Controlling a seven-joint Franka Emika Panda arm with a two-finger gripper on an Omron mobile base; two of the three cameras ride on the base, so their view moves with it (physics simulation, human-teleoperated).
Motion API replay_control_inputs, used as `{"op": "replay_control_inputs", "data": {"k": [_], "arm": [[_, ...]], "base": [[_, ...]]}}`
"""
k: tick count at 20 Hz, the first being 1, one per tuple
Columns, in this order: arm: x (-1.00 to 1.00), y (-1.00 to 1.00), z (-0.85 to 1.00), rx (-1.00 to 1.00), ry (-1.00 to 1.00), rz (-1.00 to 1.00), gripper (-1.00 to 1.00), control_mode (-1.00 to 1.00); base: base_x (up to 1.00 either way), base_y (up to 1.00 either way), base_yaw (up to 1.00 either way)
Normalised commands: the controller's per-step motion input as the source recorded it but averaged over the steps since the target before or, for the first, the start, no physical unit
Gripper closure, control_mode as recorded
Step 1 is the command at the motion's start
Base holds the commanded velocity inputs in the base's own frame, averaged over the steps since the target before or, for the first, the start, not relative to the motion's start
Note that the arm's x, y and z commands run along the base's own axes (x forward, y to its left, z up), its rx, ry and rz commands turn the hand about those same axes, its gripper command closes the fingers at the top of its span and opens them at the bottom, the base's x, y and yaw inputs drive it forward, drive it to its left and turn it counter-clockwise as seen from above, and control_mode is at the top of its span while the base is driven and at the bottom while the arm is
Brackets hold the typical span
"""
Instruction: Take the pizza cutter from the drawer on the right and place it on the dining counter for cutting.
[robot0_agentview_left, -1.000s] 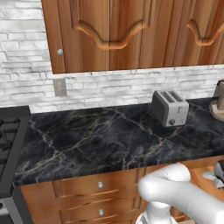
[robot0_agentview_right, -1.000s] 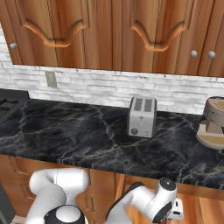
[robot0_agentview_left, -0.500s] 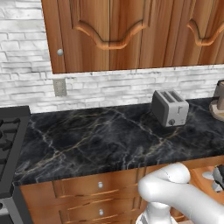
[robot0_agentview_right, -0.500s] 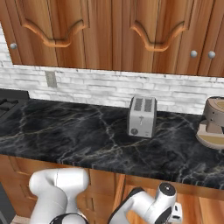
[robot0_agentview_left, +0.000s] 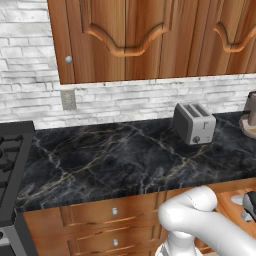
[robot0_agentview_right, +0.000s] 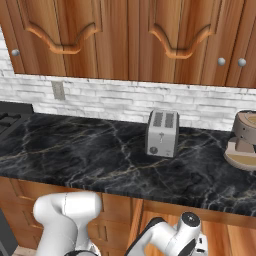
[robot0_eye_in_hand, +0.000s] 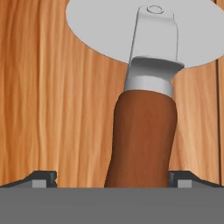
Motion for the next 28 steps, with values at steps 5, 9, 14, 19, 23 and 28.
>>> {"op": "replay_control_inputs", "data": {"k": [5,9,14,19,23,28], "arm": [[0.0,0.0,0.0,0.0,0.0,0.0,-1.0,-1.0],[0.0,0.0,0.0,0.0,0.0,0.0,1.0,-1.0],[0.0,0.0,0.0,0.0,0.0,0.0,1.0,-1.0],[0.0,0.0,0.0,0.0,0.0,0.0,1.0,-1.0],[0.0,0.0,0.0,0.0,0.0,0.0,1.0,-1.0],[-0.26,-0.1,0.18,0.0,0.0,0.0,1.0,-1.0]], "base": [[0.0,0.0,0.0],[0.0,0.0,0.0],[0.0,0.0,0.0],[0.0,0.0,0.0],[0.0,0.0,0.0],[0.0,0.0,0.0]]}}
